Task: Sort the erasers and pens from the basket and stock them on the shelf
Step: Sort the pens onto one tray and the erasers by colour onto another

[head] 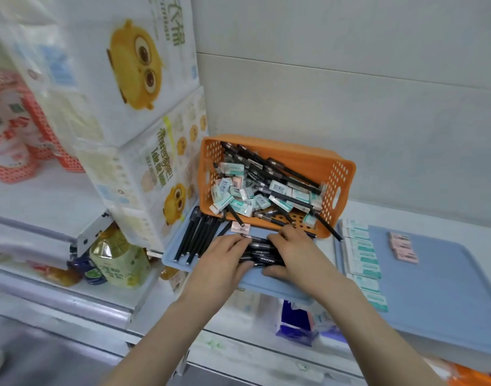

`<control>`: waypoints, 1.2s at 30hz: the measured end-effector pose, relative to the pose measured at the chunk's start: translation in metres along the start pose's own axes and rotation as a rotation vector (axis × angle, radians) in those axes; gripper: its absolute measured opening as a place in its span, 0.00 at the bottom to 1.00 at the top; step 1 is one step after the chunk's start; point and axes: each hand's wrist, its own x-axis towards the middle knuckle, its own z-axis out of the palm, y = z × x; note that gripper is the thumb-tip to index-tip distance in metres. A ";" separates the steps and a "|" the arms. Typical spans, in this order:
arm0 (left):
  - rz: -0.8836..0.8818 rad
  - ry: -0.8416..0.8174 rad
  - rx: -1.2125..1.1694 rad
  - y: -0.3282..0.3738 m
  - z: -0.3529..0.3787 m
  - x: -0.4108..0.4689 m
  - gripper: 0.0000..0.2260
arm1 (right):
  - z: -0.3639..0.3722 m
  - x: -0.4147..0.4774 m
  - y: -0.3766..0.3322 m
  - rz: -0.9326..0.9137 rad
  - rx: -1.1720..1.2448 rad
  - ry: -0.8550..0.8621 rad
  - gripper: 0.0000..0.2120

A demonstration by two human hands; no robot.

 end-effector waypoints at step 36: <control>-0.073 0.034 0.313 -0.010 -0.001 0.044 0.11 | 0.009 -0.007 0.010 -0.071 -0.046 0.032 0.26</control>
